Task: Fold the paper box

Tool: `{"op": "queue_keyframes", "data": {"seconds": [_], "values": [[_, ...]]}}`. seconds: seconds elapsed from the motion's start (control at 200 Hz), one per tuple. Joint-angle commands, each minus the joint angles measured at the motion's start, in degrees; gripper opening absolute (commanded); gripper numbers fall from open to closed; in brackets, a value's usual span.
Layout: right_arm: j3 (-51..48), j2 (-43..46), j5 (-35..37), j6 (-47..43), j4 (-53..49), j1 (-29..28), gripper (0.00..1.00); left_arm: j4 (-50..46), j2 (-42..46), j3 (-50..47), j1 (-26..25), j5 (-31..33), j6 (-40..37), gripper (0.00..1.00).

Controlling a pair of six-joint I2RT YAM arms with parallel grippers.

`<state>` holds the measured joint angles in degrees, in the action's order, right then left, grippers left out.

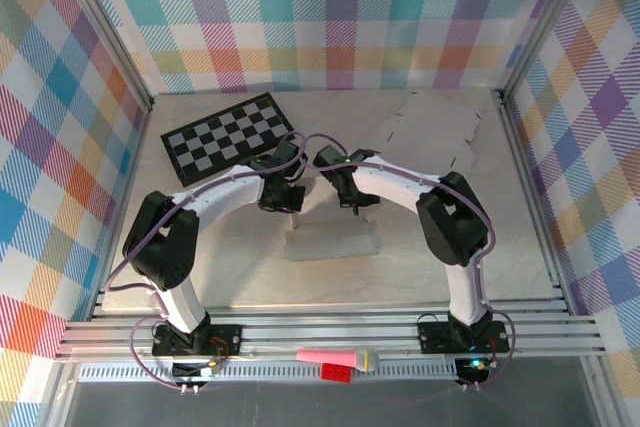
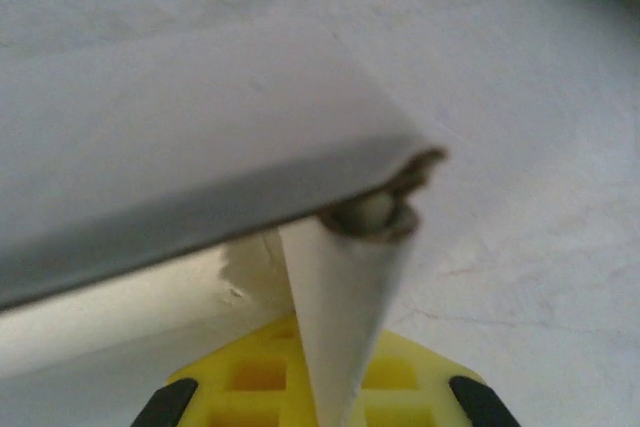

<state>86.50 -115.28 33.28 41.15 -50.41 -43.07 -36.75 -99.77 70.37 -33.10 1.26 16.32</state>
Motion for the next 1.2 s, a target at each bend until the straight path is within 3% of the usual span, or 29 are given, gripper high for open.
{"op": "queue_keyframes", "data": {"seconds": [0.0, 0.185, 0.465, 0.72, 1.195], "values": [[3.6, -2.7, 7.0, 8.0, -11.6, -1.3, 0.0, 0.3, -0.2, 0.2, -0.8, -0.1, 2.6, 0.0], [6.3, -4.2, 6.0, 9.5, -13.5, -2.0, 0.0, 1.3, 0.1, -0.2, -0.8, -0.6, 3.4, 0.0], [0.0, 2.2, 0.7, 3.9, -2.7, -1.6, 0.0, 1.0, 0.2, -0.5, -0.8, -0.9, 3.6, 0.0], [-5.8, 8.8, -5.5, -2.3, 6.3, 2.6, 0.22, -0.4, -0.4, 0.3, -0.9, -0.8, 1.6, 0.0], [-9.3, 8.4, -10.9, -7.4, 11.9, 5.6, 0.33, -1.6, -1.2, 1.5, -0.9, -0.5, 0.5, 0.0]]}}
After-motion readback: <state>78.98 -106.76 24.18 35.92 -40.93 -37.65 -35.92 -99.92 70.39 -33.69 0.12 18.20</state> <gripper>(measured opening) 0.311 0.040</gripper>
